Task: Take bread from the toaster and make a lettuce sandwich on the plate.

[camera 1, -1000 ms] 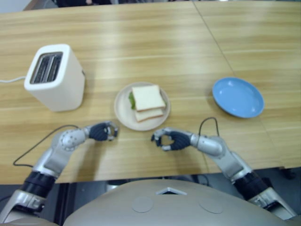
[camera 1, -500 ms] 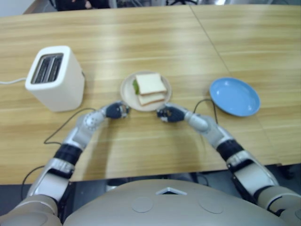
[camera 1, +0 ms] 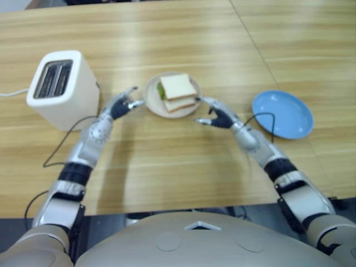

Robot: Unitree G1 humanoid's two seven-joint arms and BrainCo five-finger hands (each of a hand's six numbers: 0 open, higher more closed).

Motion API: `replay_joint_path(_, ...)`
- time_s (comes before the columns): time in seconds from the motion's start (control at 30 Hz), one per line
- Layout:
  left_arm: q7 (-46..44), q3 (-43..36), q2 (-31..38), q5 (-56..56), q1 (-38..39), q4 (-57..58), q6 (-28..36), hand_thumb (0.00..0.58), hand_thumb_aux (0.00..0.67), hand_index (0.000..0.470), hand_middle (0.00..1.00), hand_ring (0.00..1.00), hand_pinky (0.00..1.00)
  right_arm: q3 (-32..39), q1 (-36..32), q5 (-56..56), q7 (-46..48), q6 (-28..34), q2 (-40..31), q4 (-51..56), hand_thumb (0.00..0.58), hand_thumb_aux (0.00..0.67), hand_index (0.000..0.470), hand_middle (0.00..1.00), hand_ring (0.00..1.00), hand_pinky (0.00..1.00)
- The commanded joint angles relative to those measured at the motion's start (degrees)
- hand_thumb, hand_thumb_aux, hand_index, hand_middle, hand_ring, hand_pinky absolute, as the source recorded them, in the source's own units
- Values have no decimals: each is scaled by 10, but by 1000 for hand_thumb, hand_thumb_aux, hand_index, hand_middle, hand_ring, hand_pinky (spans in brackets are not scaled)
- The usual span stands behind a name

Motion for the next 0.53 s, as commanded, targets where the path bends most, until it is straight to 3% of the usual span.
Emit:
replay_joint_path(0.03, 8, 56, -57, -107, 1, -44, -18, 0, 0, 0, 0, 0, 0, -54, 24, 137, 61, 36, 38, -66, 0, 0, 0, 0, 0, 0)
replay_joint_path(0.1, -6, 70, -86, -151, 0, -47, -22, 0, 0, 0, 0, 0, 0, -75, 27, 211, 103, 65, 71, -71, 0, 0, 0, 0, 0, 0)
replay_joint_path(0.27, -6, 84, -124, -189, -16, -8, -23, 0, 0, 0, 0, 0, 0, -105, 19, 258, 139, 86, 123, -53, 0, 0, 0, 0, 0, 0)
replay_joint_path(0.4, -32, 90, -142, -225, -28, 29, -7, 0, 0, 0, 0, 0, 0, -112, 8, 226, 125, 70, 138, -38, 0, 0, 0, 0, 0, 0)
replay_joint_path(0.53, -13, 102, -151, -226, -26, 25, -59, 0, 0, 0, 0, 0, 0, -121, -4, 225, 127, 60, 154, -17, 0, 0, 0, 0, 0, 0)
